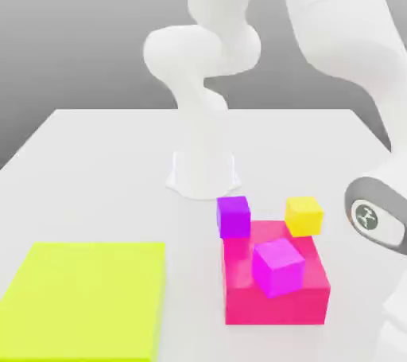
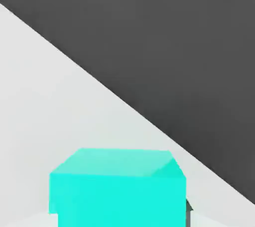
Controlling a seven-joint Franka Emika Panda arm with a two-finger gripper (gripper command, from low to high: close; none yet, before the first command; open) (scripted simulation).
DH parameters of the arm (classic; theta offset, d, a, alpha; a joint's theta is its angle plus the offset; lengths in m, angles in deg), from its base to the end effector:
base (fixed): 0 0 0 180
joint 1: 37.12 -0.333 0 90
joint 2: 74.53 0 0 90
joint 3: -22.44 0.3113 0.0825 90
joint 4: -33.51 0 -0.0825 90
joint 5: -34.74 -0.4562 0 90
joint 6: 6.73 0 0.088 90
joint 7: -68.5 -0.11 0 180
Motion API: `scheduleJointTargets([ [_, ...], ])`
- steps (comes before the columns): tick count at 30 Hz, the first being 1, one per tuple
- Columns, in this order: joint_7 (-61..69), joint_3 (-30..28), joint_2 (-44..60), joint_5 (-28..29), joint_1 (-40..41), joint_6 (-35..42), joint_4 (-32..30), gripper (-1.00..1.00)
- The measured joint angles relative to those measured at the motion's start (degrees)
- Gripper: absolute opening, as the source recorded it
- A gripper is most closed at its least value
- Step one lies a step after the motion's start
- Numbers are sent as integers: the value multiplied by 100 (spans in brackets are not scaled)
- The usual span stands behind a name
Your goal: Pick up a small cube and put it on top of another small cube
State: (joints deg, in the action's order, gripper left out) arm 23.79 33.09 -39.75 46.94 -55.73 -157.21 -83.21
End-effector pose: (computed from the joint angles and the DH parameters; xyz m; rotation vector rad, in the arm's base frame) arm 0.5386 0.3152 0.0753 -3.1351 0.1826 0.0010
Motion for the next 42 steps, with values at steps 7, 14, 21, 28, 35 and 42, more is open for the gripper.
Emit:
scheduleJointTargets([
  [7,-40,100,-1396,-426,264,626,-743,-100],
  [14,-383,-53,-2867,-836,507,942,-1861,-100],
  [21,-783,-247,-4328,-1166,704,1263,-2980,-100],
  [28,-1234,-404,-5782,-1422,928,1588,-4097,-100],
  [35,-1692,-507,-7233,-1670,1213,1913,-5214,-100],
  [42,-1761,-431,-6435,-1787,1295,574,-5752,-100],
])
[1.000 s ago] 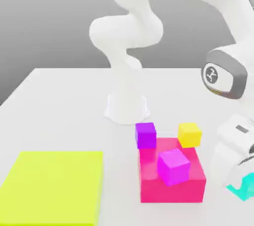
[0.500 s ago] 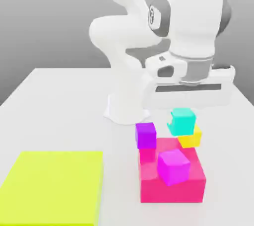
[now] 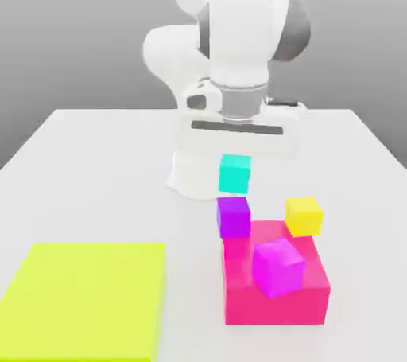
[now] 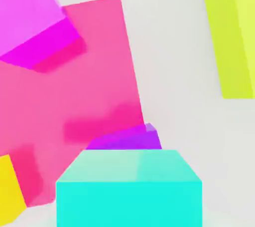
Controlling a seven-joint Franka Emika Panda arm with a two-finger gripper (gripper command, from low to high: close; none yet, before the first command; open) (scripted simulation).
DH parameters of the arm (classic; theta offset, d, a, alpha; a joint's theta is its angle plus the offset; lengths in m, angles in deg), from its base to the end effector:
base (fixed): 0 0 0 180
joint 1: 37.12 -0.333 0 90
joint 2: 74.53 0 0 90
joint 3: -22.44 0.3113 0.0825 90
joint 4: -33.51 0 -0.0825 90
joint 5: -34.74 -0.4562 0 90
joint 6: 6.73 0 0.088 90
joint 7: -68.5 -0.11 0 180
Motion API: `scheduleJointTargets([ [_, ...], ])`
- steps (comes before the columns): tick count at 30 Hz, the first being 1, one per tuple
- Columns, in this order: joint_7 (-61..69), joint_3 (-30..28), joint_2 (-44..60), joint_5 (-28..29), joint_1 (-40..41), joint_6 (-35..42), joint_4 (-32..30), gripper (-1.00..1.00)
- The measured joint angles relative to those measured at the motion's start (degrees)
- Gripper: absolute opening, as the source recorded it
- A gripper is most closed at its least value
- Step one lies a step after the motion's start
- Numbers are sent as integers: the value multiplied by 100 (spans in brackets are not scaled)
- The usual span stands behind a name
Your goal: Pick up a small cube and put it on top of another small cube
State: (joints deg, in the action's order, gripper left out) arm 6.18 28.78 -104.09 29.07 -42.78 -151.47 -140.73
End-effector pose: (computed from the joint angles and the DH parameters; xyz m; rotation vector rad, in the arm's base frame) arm 0.3321 0.0579 0.2094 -2.7746 1.4682 0.0016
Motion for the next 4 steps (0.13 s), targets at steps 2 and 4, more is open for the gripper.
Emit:
scheduleJointTargets([
  [2,0,13,132,-7,4,-172,-40,100],
  [4,0,13,132,-7,4,-172,-40,100],
])
